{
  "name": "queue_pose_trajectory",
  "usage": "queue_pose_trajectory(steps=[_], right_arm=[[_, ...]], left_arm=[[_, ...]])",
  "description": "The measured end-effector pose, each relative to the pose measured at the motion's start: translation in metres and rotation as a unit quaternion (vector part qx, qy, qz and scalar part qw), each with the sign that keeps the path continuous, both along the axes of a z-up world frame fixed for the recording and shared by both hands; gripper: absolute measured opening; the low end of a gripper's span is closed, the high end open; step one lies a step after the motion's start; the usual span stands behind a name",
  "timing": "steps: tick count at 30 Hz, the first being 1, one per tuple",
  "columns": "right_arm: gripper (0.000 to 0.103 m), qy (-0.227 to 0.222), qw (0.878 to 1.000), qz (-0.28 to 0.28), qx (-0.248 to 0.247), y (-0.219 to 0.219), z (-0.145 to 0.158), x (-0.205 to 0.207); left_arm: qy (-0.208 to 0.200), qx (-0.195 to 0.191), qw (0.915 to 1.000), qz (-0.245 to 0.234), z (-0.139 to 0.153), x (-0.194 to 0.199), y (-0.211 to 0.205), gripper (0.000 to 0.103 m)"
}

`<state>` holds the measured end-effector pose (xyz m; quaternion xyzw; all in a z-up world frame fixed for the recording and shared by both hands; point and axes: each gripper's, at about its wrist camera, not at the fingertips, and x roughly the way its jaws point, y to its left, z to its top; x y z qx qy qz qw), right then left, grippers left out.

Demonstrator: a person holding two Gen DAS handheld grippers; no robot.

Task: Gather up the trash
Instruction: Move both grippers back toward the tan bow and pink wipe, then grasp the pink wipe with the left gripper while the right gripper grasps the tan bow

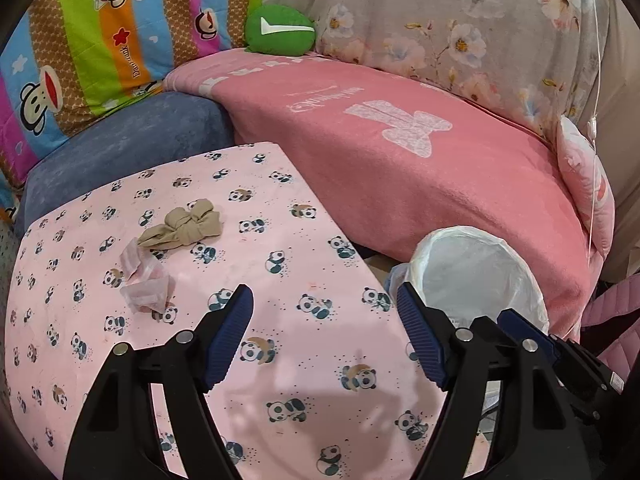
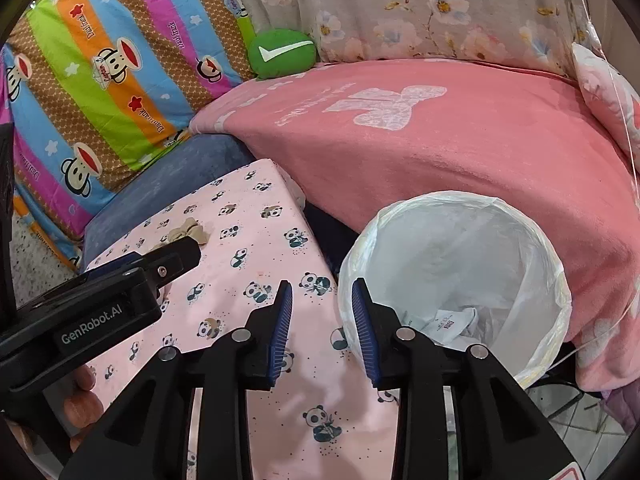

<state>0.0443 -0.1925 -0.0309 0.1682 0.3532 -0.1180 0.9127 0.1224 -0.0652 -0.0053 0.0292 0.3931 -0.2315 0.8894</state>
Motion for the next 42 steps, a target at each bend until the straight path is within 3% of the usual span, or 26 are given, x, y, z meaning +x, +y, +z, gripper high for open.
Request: queue_pose_trajectory(steps=[10, 13, 21, 24, 34, 36, 40, 42], right_arm=[[0.034, 0.014, 0.999, 0.03, -0.007, 0.036, -0.006, 0.024], [0.034, 0.019, 0.999, 0.039, -0.008, 0.046, -0.009, 0.033], [0.039, 0.028, 0.998, 0.062, -0.013, 0.072, -0.02, 0.058], [0.04, 0.029, 0.997, 0.069, -0.006, 0.078, -0.025, 0.069], [0.04, 0.046, 0.995, 0.084, 0.008, 0.095, -0.045, 0.113], [0.04, 0.052, 0.995, 0.089, 0.009, 0.098, -0.05, 0.122], [0.04, 0.059, 0.994, 0.095, 0.01, 0.102, -0.057, 0.135], [0.04, 0.063, 0.993, 0.1, 0.011, 0.107, -0.061, 0.143]], left_arm=[[0.016, 0.001, 0.9992, 0.036, -0.015, 0.02, 0.04, 0.072], [0.019, 0.002, 0.9985, 0.052, -0.021, 0.027, 0.053, 0.082], [0.036, 0.017, 0.9947, 0.095, -0.043, 0.055, 0.087, 0.085], [0.047, 0.023, 0.9926, 0.11, -0.054, 0.07, 0.097, 0.091], [0.087, 0.033, 0.9886, 0.118, -0.091, 0.115, 0.108, 0.091], [0.09, 0.031, 0.9886, 0.116, -0.094, 0.119, 0.108, 0.084], [0.12, 0.019, 0.9866, 0.11, -0.104, 0.129, 0.112, 0.05], [0.117, 0.016, 0.9865, 0.113, -0.105, 0.13, 0.116, 0.041]])
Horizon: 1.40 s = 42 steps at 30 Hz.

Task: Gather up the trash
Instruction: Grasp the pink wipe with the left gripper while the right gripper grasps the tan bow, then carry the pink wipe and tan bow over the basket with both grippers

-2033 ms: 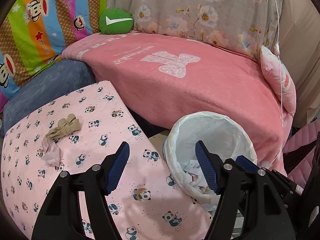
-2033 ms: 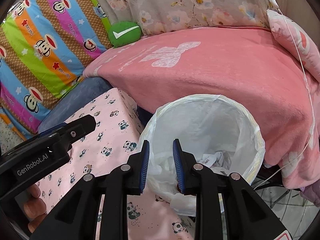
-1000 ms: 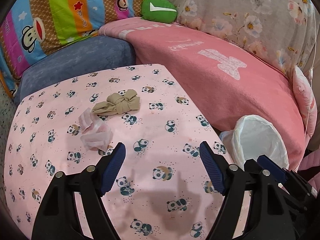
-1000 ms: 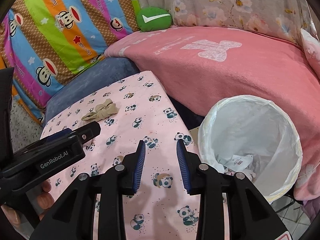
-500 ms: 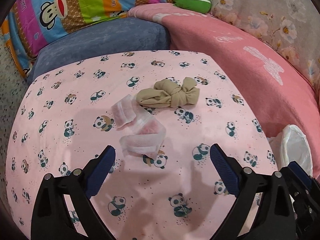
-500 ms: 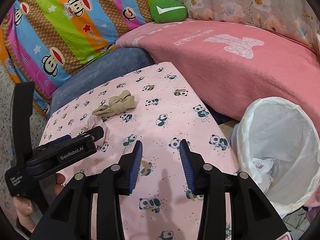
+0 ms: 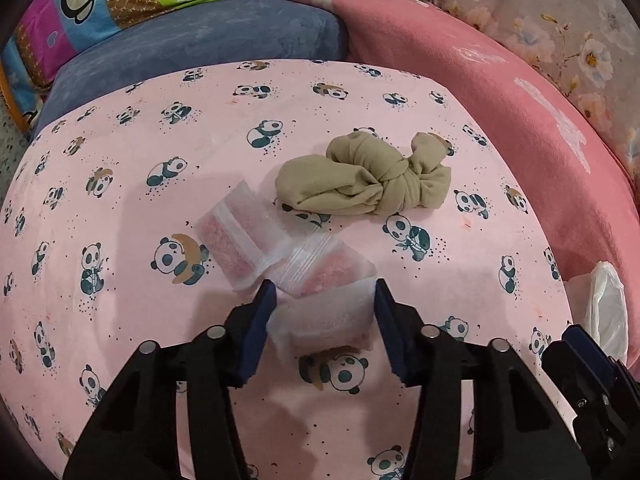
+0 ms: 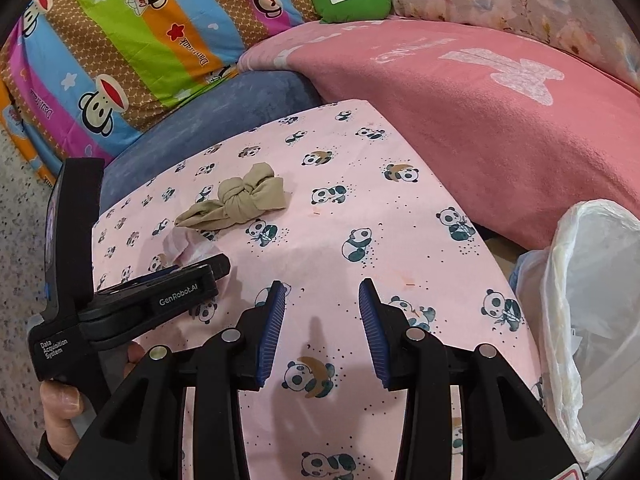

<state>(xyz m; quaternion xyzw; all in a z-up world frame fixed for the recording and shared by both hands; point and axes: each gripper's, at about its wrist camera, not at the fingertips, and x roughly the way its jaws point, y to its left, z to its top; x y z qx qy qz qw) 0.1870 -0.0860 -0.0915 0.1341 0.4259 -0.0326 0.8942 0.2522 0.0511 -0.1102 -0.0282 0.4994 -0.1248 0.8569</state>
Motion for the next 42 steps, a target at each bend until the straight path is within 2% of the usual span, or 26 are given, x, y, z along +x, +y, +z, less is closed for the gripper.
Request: queue_pose_trajectory(steps=[1, 2, 4, 15, 18, 19, 27, 32, 36, 41, 42], right_arm=[[0.04, 0.001, 1.0, 0.002, 0.0, 0.001, -0.002, 0.004], [0.04, 0.002, 1.0, 0.005, 0.0, 0.003, -0.004, 0.007], [0.04, 0.005, 1.0, 0.011, 0.002, 0.008, -0.007, 0.016], [0.041, -0.002, 0.999, 0.036, 0.025, 0.031, -0.012, 0.073], [0.056, -0.011, 0.999, 0.04, 0.026, 0.042, -0.012, 0.094], [0.058, -0.01, 0.999, 0.041, 0.024, 0.044, -0.012, 0.097], [0.07, 0.008, 0.999, 0.035, 0.014, 0.057, -0.019, 0.142], [0.07, 0.02, 0.999, 0.038, -0.011, 0.061, -0.028, 0.152], [0.057, 0.021, 0.998, 0.048, -0.035, 0.06, -0.029, 0.148], [0.042, 0.015, 0.998, 0.052, -0.027, 0.055, -0.022, 0.129], [0.036, 0.015, 0.998, 0.052, -0.024, 0.053, -0.022, 0.125]], left_arm=[[0.0, 0.0, 1.0, -0.002, 0.0, 0.0, 0.001, 0.029], [0.001, -0.002, 1.0, -0.003, 0.0, 0.0, 0.004, 0.022], [0.006, -0.016, 0.9998, -0.003, 0.002, 0.001, 0.011, 0.017], [-0.028, -0.021, 0.9992, 0.017, 0.029, 0.006, 0.051, 0.017], [-0.031, -0.023, 0.999, 0.022, 0.03, 0.012, 0.056, 0.017], [-0.033, -0.023, 0.9989, 0.023, 0.031, 0.013, 0.058, 0.017], [-0.042, -0.012, 0.9986, 0.028, 0.031, 0.023, 0.063, 0.017], [-0.039, -0.014, 0.9987, 0.029, 0.028, 0.025, 0.065, 0.017], [-0.037, -0.015, 0.9988, 0.029, 0.027, 0.022, 0.062, 0.017], [-0.038, -0.02, 0.9988, 0.026, 0.033, 0.011, 0.056, 0.017], [-0.039, -0.02, 0.9988, 0.024, 0.036, 0.008, 0.054, 0.017]])
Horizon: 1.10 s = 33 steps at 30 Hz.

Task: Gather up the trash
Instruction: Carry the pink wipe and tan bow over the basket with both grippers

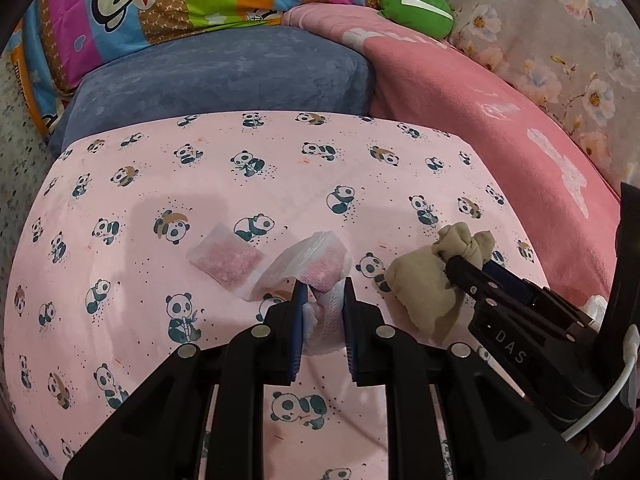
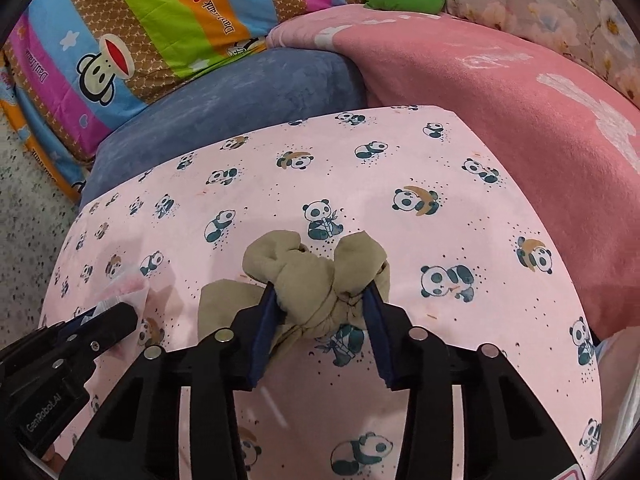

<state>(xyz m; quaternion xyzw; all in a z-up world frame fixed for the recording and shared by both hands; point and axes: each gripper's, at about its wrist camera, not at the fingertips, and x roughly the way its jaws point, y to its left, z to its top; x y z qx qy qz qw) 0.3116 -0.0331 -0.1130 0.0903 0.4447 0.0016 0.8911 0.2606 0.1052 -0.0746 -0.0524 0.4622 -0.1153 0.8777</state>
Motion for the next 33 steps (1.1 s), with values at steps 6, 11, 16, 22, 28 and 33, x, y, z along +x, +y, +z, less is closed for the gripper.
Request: queue_pose_trajectory(steps=[6, 11, 16, 22, 28, 33], right_arm=[[0.023, -0.016, 0.999, -0.016, 0.024, -0.02, 0.016, -0.041], [0.023, -0.041, 0.998, -0.033, 0.035, -0.035, 0.035, -0.082], [0.023, -0.068, 0.995, -0.055, 0.039, -0.063, 0.06, -0.126], [0.023, -0.093, 0.991, -0.09, 0.045, -0.102, 0.085, -0.175], [0.023, -0.113, 0.985, -0.125, 0.046, -0.139, 0.104, -0.219], [0.023, -0.125, 0.979, -0.154, 0.054, -0.176, 0.11, -0.251]], left_arm=[[-0.01, -0.005, 0.9998, -0.016, 0.016, -0.02, -0.02, 0.017], [-0.025, -0.005, 0.9989, -0.04, 0.034, -0.043, -0.048, 0.017], [-0.045, -0.004, 0.9962, -0.074, 0.054, -0.069, -0.085, 0.017], [-0.065, -0.004, 0.9906, -0.12, 0.074, -0.104, -0.131, 0.017], [-0.081, 0.0, 0.9833, -0.163, 0.088, -0.13, -0.174, 0.017], [-0.089, 0.009, 0.9765, -0.196, 0.094, -0.149, -0.207, 0.017]])
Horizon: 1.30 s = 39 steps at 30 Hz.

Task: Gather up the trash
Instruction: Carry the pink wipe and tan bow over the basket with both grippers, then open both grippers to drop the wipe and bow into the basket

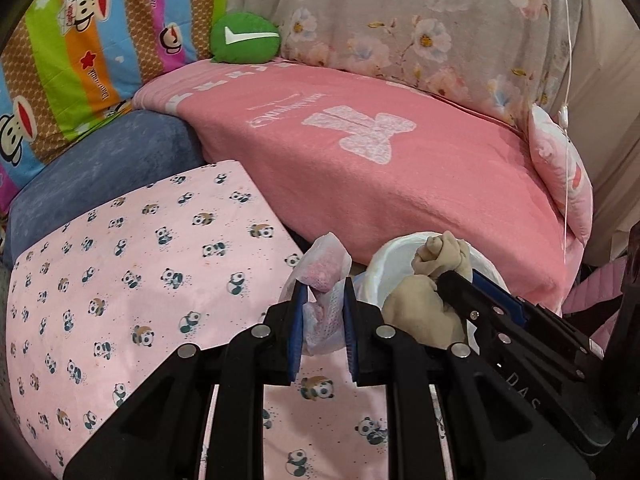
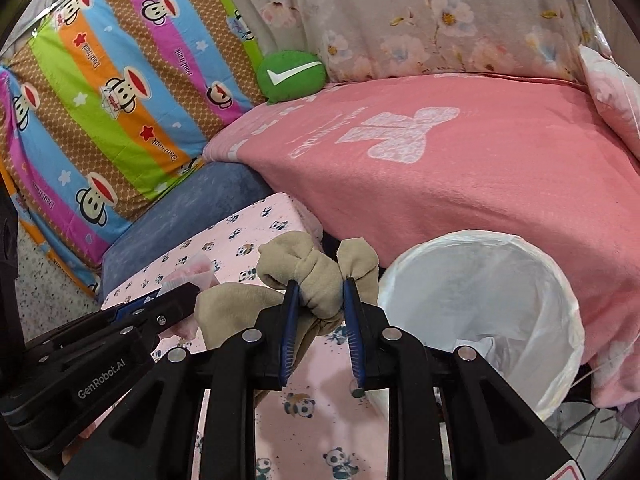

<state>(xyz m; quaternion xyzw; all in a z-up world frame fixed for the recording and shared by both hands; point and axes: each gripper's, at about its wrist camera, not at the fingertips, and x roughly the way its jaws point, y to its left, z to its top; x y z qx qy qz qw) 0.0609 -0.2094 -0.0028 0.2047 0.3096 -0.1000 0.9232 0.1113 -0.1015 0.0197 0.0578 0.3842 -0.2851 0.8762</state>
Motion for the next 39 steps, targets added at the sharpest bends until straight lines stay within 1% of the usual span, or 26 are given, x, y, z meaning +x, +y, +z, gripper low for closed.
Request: queue_pose_trajectory(steps=[7, 15, 24, 29, 39], right_arm=[[0.023, -0.012, 0.999, -0.036, 0.009, -0.045, 0.003, -0.038], [0.023, -0.012, 0.998, -0.057, 0.02, -0.085, 0.0, -0.065], [0.023, -0.011, 0.996, -0.084, 0.035, -0.107, -0.012, -0.084], [0.023, -0.005, 0.994, -0.096, 0.045, -0.121, -0.021, -0.09], [0.023, 0.002, 0.993, -0.103, 0.049, -0.129, -0.034, -0.092]], left_arm=[[-0.007, 0.011, 0.9992, -0.039, 0.004, -0.021, -0.04, 0.017], [-0.012, 0.023, 0.9966, -0.079, 0.0, -0.04, -0.075, 0.017], [-0.01, 0.037, 0.9936, -0.106, -0.008, -0.053, -0.107, 0.018], [-0.008, 0.04, 0.9926, -0.115, -0.013, -0.056, -0.116, 0.019], [0.002, 0.045, 0.9918, -0.12, -0.021, -0.054, -0.126, 0.02]])
